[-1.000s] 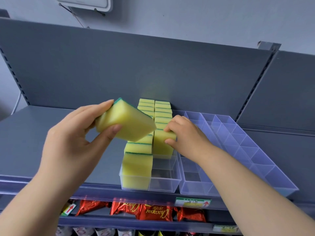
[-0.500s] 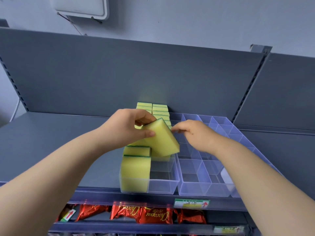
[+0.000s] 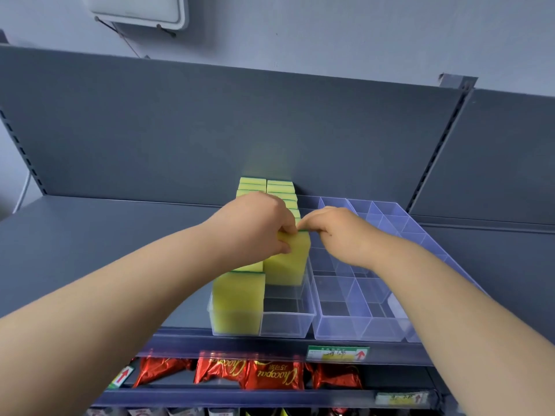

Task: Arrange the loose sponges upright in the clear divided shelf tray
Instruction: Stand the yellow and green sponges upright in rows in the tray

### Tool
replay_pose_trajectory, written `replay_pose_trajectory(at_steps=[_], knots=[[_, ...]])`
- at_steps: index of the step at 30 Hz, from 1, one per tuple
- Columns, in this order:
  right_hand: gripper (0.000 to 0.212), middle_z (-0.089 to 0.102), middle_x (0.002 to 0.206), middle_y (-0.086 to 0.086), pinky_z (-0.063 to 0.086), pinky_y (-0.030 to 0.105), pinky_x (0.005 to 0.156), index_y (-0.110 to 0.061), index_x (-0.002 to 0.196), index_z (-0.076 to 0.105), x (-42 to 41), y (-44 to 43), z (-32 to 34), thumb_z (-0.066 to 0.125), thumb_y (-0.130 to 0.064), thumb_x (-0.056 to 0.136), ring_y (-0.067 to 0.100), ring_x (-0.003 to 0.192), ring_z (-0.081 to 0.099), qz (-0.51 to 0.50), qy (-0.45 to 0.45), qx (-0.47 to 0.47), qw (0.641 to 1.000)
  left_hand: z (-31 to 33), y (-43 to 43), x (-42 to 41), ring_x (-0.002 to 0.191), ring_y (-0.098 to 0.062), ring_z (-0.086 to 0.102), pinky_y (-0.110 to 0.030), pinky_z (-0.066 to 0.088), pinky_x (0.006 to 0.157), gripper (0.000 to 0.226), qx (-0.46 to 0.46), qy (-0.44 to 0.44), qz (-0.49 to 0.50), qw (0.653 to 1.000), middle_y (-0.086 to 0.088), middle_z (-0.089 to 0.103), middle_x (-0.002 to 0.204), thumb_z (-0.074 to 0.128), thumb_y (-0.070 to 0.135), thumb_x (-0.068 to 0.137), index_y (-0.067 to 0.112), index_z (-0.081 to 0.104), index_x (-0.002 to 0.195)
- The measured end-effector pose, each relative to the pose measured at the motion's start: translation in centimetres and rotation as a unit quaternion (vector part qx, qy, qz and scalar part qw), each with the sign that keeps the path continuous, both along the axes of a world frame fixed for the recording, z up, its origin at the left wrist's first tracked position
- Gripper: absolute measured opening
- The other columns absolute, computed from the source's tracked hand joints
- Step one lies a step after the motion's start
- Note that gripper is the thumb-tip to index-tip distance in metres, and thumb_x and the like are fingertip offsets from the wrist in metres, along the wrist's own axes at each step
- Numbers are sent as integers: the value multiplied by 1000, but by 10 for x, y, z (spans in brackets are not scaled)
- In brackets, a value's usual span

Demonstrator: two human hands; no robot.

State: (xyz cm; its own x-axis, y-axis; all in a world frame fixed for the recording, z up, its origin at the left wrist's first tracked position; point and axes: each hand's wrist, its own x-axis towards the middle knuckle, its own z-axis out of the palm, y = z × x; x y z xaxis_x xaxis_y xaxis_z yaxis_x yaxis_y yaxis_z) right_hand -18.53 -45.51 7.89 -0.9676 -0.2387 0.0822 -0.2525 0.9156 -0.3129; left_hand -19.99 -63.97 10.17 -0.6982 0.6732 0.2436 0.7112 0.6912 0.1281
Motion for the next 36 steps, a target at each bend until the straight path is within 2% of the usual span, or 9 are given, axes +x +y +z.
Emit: replay_pose_trajectory(at_steps=[4, 9, 15, 19, 26, 30, 32, 34, 36], knots=[[59, 54, 131, -5, 34, 24, 101, -20, 120, 60, 1, -4, 1, 28, 13, 83, 14, 122, 43, 3, 2, 3, 1000, -8, 3, -2, 102, -16, 52, -27, 42, 87, 31, -77, 10, 15, 997, 5, 63, 107, 64, 42, 83, 33, 65, 113], [58, 50, 135, -4, 31, 24, 105, -20, 125, 56, 5, -6, -1, 29, 13, 85, 13, 127, 40, -5, 1, 11, 1000, -6, -1, -4, 94, -11, 53, -27, 47, 83, 22, -52, -33, 12, 998, 10, 67, 101, 61, 43, 86, 33, 70, 104], [61, 48, 137, -3, 35, 31, 105, -22, 127, 54, 7, -7, -10, 29, 12, 83, 16, 127, 41, -14, -3, -2, 1000, -8, 1, -4, 98, -16, 56, -32, 48, 83, 23, -99, -8, 2, 995, 8, 67, 103, 54, 40, 90, 31, 69, 105], [62, 48, 137, -5, 37, 32, 104, -27, 129, 52, 15, -5, -10, 28, 9, 85, 15, 127, 40, -6, -1, -15, 1000, -1, 4, 4, 95, -17, 58, -33, 51, 80, 25, -84, 5, 2, 996, 7, 66, 104, 49, 42, 92, 36, 65, 110], [37, 62, 113, 1, 44, 34, 90, -22, 116, 61, 54, 24, 7, 39, -4, 92, 19, 107, 53, -16, 65, -90, 994, 10, 41, 34, 96, -18, 55, -29, 47, 71, 30, -51, 117, -29, 991, 6, 61, 99, 35, 39, 97, 32, 59, 113], [33, 57, 126, -8, 37, 23, 99, -23, 123, 58, 107, 80, 12, 44, -12, 94, 9, 120, 47, -98, 115, -94, 984, 7, 91, 60, 87, -24, 60, -30, 47, 60, 27, 29, 168, -71, 983, 2, 66, 88, 44, 36, 93, 25, 67, 103], [32, 55, 124, -13, 33, 14, 97, -25, 123, 57, 146, 119, 10, 46, -16, 94, 4, 120, 45, -146, 134, -93, 976, 1, 129, 79, 72, -27, 64, -33, 51, 50, 29, 59, 181, -102, 976, 0, 68, 75, 47, 35, 84, 20, 71, 92], [32, 52, 119, -20, 25, 2, 92, -28, 123, 57, 192, 161, 3, 48, -20, 93, -2, 118, 43, -200, 146, -84, 965, -7, 174, 101, 70, -26, 65, -33, 51, 45, 31, 80, 173, -125, 974, 1, 69, 75, 46, 36, 82, 20, 71, 92], [32, 49, 116, -24, 26, 5, 95, -31, 122, 57, 243, 204, -6, 50, -24, 92, -5, 117, 42, -259, 151, -75, 951, -15, 222, 130, 68, -22, 65, -27, 47, 42, 36, 110, 167, -148, 968, 4, 70, 75, 40, 37, 84, 21, 71, 91]])
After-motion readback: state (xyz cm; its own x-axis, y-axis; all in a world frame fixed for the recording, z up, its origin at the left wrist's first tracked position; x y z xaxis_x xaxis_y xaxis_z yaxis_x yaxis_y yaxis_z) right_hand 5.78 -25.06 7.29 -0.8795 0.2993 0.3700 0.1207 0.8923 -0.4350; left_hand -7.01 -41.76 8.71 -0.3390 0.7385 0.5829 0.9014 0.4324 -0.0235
